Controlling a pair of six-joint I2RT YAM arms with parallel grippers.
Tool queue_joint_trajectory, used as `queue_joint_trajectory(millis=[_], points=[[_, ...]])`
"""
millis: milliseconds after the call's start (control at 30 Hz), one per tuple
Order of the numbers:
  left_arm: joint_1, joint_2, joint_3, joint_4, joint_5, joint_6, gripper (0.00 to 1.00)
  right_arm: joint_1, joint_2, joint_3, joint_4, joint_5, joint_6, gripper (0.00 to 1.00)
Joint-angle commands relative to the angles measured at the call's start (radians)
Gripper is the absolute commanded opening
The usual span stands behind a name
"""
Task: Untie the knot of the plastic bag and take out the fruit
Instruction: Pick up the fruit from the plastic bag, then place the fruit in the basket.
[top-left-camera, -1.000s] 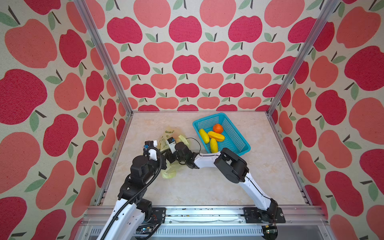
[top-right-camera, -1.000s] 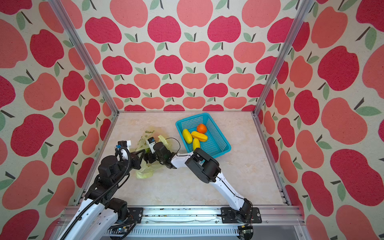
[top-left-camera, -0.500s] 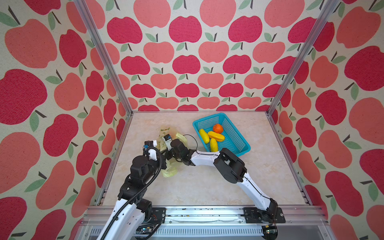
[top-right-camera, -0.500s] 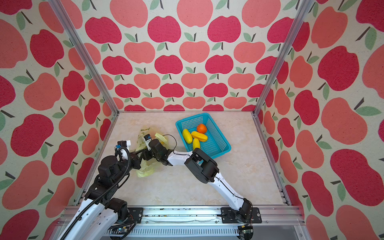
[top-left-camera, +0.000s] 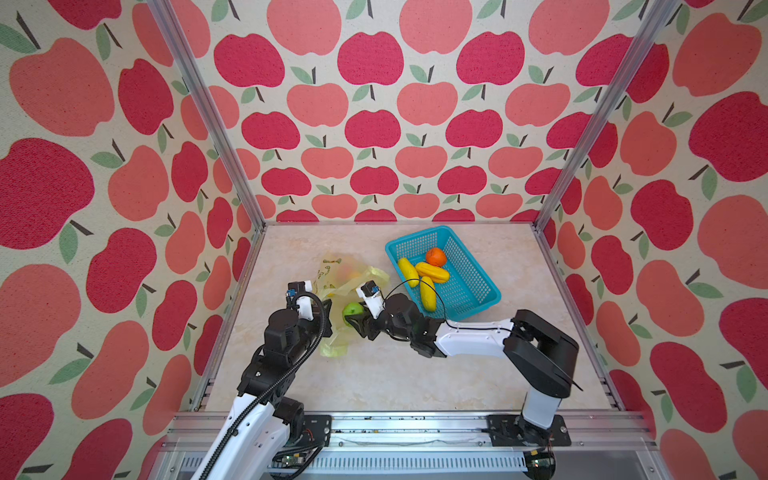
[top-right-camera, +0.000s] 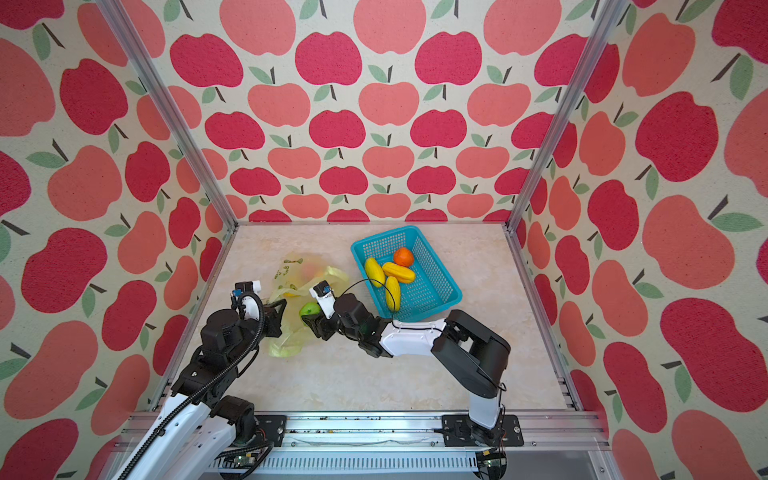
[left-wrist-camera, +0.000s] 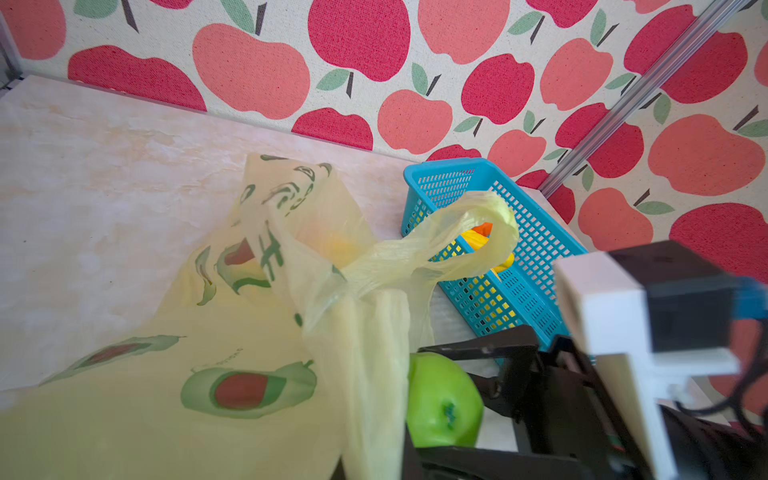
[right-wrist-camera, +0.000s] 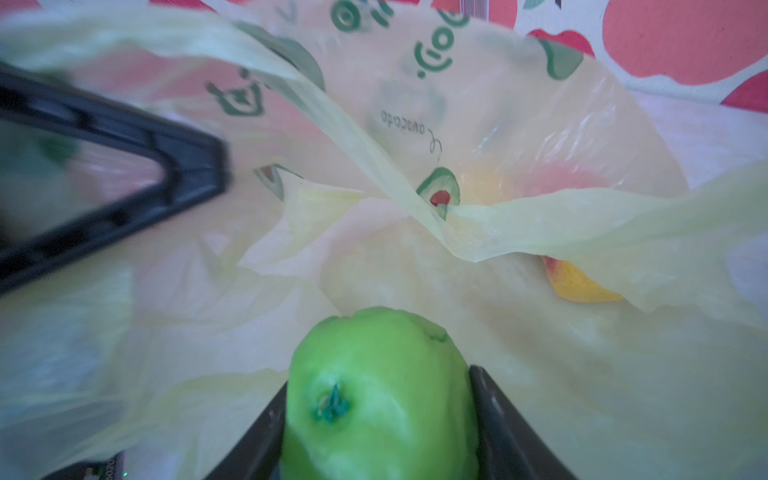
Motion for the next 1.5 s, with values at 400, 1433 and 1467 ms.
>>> queue_joint_trajectory(millis=[400, 1433, 1467], points=[[0.002, -0.013, 0.015, -0.014, -0.016, -0.004, 0.0, -0.129, -0.488, -0.3, -0.028, 0.392, -0.169, 0.37], [0.004, 0.011, 0.017, -0.008, 0.003, -0.01, 0.0, -0.618, -0.095, -0.015, -0.521, 0.33, 0.012, 0.34], [0.004, 0.009, 0.016, -0.007, 0.002, -0.009, 0.0, -0.622, -0.074, -0.001, -0.524, 0.317, 0.015, 0.34]])
